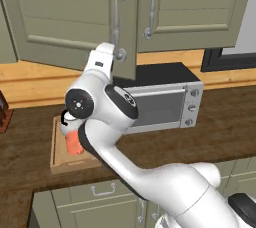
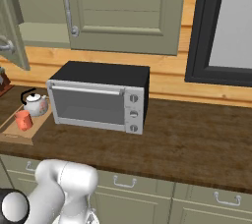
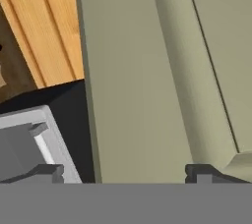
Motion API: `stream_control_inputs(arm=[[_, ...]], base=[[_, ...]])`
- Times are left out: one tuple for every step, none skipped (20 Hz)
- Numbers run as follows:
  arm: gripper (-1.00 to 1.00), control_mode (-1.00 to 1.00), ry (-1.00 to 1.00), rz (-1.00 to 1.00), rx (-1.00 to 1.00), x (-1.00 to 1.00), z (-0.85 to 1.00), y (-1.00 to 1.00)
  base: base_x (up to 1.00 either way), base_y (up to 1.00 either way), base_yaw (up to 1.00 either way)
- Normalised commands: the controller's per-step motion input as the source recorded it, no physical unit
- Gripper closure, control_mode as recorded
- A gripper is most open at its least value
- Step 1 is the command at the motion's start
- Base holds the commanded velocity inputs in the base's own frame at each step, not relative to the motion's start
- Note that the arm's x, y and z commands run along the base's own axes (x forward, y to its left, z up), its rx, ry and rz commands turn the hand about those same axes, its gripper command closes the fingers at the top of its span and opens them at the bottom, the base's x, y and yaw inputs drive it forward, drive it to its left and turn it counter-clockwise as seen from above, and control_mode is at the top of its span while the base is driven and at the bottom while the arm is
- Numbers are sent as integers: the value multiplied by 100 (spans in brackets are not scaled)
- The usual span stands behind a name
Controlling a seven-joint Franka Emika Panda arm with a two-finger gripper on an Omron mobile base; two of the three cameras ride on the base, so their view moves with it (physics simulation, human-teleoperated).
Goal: Pick the kettle from the counter and place it on the tray. Then pick the mug from the cabinet and place it on the tray. Then close the cabinet doors.
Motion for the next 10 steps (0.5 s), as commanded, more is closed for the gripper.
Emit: stream_control_inputs(arm=[[-100, -100, 0, -8, 0, 93, -1, -45], [-100, -100, 0, -7, 0, 93, -1, -44], [-100, -100, 0, -6, 0, 94, -2, -44], [-100, -100, 0, -5, 0, 93, 0, -46], [-100, -100, 0, -4, 7, 82, 0, -52], [-100, -100, 0, -3, 6, 85, 0, -50], [-100, -100, 0, -4, 5, 90, 0, -46], [-100, -100, 0, -6, 3, 91, 0, -43], [-100, -100, 0, -8, 3, 90, 0, -41], [-100, -100, 0, -9, 4, 90, 0, -41]], base=[[0, 0, 0], [0, 0, 0], [0, 0, 0], [0, 0, 0], [0, 0, 0], [0, 0, 0], [0, 0, 0], [0, 0, 0], [0, 0, 0], [0, 0, 0]])
